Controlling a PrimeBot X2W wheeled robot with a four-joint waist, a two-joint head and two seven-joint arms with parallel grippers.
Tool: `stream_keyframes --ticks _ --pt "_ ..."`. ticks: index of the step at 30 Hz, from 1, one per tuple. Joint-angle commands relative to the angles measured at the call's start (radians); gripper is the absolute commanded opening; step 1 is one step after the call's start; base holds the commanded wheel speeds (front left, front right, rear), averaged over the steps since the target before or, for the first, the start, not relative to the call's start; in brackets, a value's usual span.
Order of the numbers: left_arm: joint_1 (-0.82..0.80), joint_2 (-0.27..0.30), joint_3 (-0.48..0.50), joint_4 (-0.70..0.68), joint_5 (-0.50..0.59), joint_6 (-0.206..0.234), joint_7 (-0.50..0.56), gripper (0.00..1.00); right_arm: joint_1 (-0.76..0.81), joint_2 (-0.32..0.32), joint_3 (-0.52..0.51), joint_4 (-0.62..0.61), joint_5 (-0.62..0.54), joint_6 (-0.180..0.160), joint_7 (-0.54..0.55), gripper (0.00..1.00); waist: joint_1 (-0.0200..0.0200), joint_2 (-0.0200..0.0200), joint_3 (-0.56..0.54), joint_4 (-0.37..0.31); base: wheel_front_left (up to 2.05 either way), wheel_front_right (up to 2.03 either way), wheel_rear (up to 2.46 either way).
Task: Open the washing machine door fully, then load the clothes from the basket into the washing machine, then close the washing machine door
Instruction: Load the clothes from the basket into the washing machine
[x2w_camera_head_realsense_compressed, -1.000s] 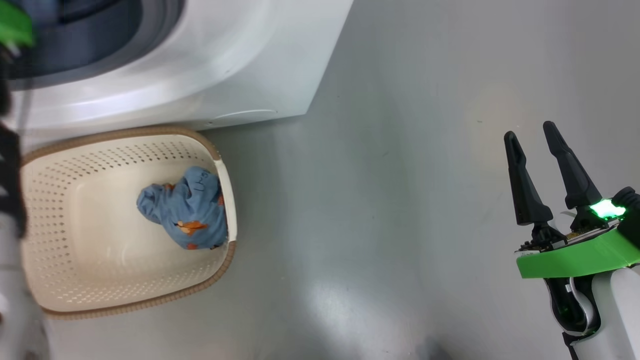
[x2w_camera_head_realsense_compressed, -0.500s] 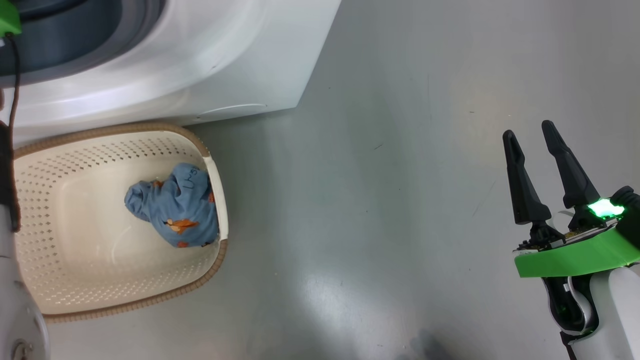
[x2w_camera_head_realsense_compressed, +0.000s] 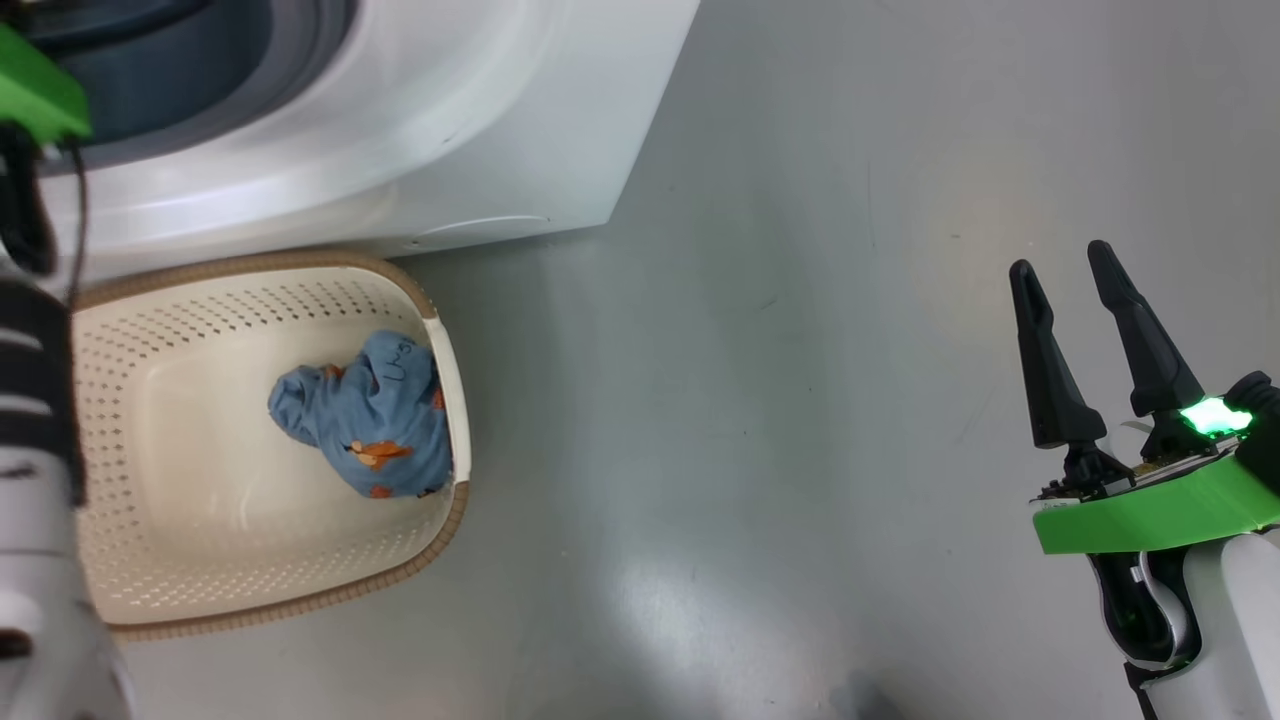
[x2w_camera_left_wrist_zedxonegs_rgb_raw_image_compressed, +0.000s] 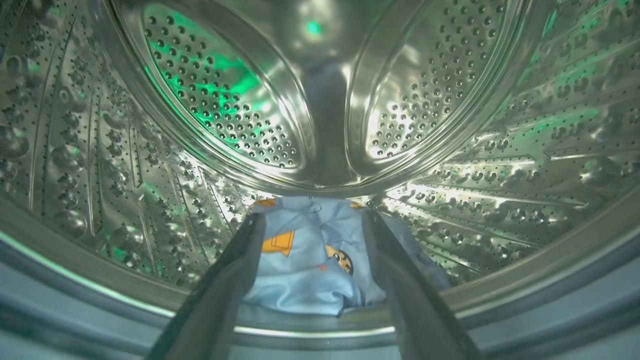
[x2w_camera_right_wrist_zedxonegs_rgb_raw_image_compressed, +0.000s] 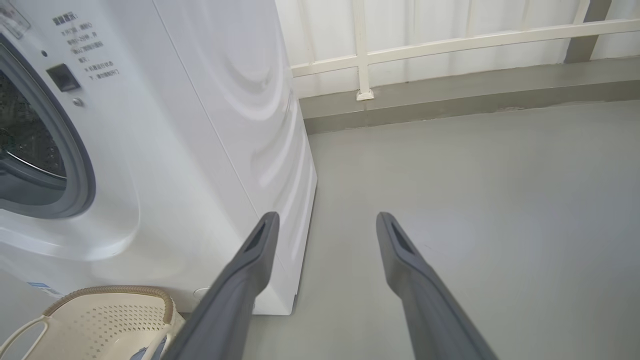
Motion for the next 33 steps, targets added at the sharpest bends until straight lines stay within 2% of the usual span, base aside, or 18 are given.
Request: stream_keyframes --ticks 1,12,20,33 --pt "0.052 0.029 0.017 -0.041 0.008 0.005 -0.005 1.00 0.029 -0.015 0.010 -0.019 0.000 0.009 -0.005 1.00 -0.0001 -0.0001 -0.012 0.007 0.00 0.00 0.00" --pt "0.252 -0.035 0.062 -0.167 0.016 0.005 -0.005 1.00 0.067 -0.037 -0.012 -0.014 0.000 0.009 -0.005 1.00 -0.0001 -0.0001 -0.073 0.040 0.00 0.00 0.00" --pt "0.469 -0.081 0.097 -0.306 0.034 -0.010 -0.005 1.00 0.108 -0.047 -0.024 0.002 -0.004 0.009 -0.005 1.00 -0.0001 -0.0001 -0.159 0.059 0.00 0.00 0.00" --pt "0.800 -0.130 0.072 -0.457 0.042 -0.028 -0.005 1.00 0.220 -0.069 -0.027 0.033 -0.012 0.009 -0.005 1.00 -0.0001 -0.0001 -0.332 0.097 0.00 0.00 0.00"
